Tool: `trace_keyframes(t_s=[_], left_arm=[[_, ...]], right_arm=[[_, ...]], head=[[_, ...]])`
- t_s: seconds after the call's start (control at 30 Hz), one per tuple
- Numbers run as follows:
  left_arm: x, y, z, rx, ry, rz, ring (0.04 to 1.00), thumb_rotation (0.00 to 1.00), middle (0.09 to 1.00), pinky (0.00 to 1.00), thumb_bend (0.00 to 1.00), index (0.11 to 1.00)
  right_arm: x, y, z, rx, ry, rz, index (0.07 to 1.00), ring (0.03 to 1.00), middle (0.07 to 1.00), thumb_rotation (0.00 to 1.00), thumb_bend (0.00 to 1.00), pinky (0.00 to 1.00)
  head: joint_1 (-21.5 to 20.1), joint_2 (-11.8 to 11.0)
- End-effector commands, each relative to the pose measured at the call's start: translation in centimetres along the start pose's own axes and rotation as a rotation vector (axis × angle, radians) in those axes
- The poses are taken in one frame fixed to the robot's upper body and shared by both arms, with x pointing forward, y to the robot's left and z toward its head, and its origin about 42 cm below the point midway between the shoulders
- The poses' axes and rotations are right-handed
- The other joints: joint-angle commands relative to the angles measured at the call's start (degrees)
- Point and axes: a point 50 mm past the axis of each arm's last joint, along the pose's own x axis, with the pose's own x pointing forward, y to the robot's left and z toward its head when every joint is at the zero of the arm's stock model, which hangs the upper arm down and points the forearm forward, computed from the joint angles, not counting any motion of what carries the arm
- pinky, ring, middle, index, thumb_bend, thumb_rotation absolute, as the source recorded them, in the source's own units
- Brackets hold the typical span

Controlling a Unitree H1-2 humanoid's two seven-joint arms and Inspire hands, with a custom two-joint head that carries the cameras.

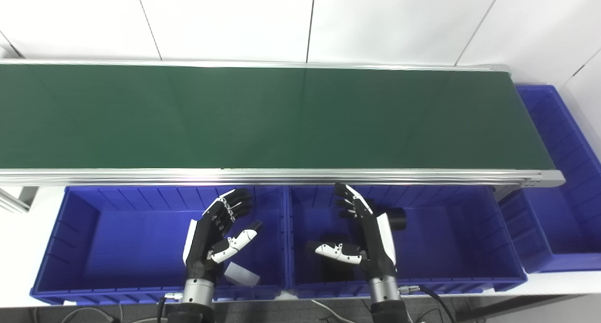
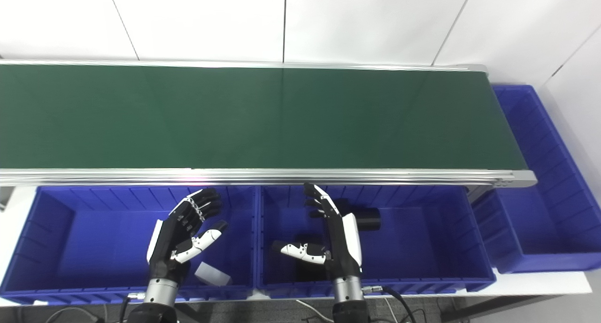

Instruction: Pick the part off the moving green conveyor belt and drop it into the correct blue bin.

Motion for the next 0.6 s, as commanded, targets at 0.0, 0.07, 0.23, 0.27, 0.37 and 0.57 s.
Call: trace_keyframes(t_s=[0.0, 0.07, 0.23, 0.27, 0.37, 0.57], left_arm=[[0.53, -0.66, 0.84, -0.012, -0.060, -0.008, 0.704, 0.00, 0.736, 0.72, 0.57, 0.723], [0.58, -0.67, 0.87, -0.012, -0.061, -0.007, 0.700, 0.00, 0.732, 0.72, 0.56, 0.721], [0.65, -0.60, 0.78, 0.003, -0.056, 0.006, 0.720, 0.00, 0.745, 0.76, 0.56, 0.724], [0.68, -0.51, 0.75, 0.006, -0.055, 0.006, 0.721, 0.00, 0.743, 0.76, 0.57, 0.723], [0.69, -0.39, 0.73, 0.005, -0.054, 0.000, 0.726, 0.00, 0.744, 0.76, 0.54, 0.722], [0.89, -0.34, 0.65, 0.008, -0.051, 0.001, 0.730, 0.00, 0.747, 0.77, 0.56, 0.722]], right_arm=[[0.75, -0.04, 1.28, 0.031, -0.088, -0.022, 0.829, 0.752, 0.811, 0.09, 0.73, 0.64], [0.78, 0.00, 1.37, 0.033, -0.089, -0.024, 0.828, 0.754, 0.813, 0.09, 0.74, 0.64], [0.90, 0.06, 1.53, 0.032, -0.096, -0.019, 0.831, 0.755, 0.816, 0.09, 0.73, 0.64], [0.92, 0.09, 1.53, 0.031, -0.096, -0.017, 0.829, 0.753, 0.815, 0.09, 0.73, 0.64], [0.95, 0.14, 1.59, 0.035, -0.097, -0.012, 0.826, 0.751, 0.808, 0.08, 0.73, 0.65], [1.06, 0.27, 1.69, 0.046, -0.096, -0.025, 0.821, 0.746, 0.811, 0.09, 0.73, 0.63]], head=[[0.02, -0.03], [0.02, -0.03], [-0.22, -0.18], [-0.81, -0.12], [-0.94, 0.00], [-1.57, -0.01]])
